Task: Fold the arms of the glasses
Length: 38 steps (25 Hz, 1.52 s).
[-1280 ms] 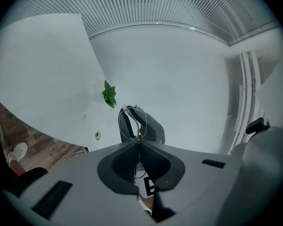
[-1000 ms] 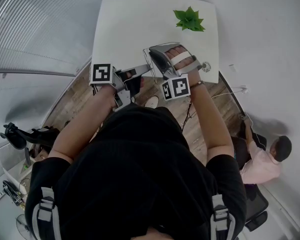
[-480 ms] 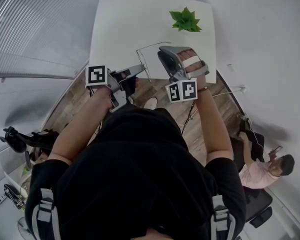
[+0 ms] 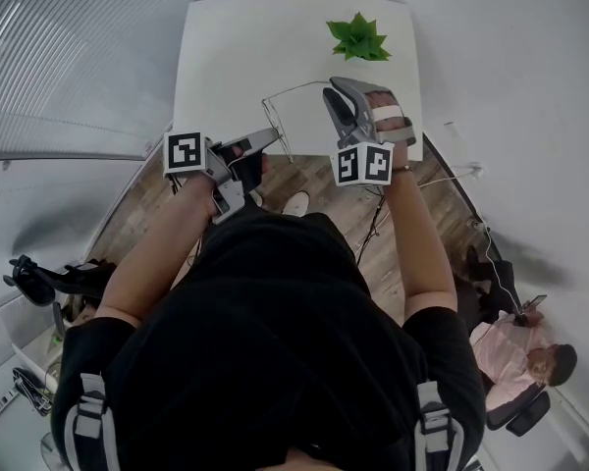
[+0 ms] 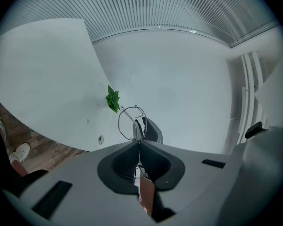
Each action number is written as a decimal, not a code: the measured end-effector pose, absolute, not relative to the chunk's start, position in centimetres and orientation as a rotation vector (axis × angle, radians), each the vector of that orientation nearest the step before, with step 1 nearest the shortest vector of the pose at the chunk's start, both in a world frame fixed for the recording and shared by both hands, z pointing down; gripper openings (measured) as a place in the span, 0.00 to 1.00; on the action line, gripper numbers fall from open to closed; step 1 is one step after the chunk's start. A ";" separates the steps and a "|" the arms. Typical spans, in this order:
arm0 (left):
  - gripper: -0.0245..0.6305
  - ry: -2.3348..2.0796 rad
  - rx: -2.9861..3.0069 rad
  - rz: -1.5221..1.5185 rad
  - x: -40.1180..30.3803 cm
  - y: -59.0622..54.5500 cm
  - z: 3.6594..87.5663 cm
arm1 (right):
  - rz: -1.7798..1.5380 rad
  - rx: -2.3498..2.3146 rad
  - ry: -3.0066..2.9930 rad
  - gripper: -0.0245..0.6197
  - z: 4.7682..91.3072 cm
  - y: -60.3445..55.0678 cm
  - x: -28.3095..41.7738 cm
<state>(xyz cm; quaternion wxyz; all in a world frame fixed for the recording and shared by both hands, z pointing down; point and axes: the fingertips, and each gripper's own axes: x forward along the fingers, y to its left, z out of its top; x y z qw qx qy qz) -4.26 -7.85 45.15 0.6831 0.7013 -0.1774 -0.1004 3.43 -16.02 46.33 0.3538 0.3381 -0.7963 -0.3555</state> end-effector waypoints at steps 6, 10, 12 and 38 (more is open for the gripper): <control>0.06 -0.387 1.565 -0.217 -3.7 -7.6 45.3 | -0.913 0.873 -2.041 0.21 46.9 -17.0 3.3; 0.06 -0.389 1.571 -0.222 -3.6 -7.5 45.5 | -0.925 0.868 -2.033 0.13 47.0 -16.9 3.3; 0.06 -0.391 1.564 -0.225 -3.7 -7.5 45.4 | -0.928 0.865 -2.035 0.12 47.0 -16.8 3.2; 0.06 -0.459 1.558 -0.290 -6.0 -9.6 45.4 | -0.932 0.865 -2.087 0.11 46.3 -15.3 1.7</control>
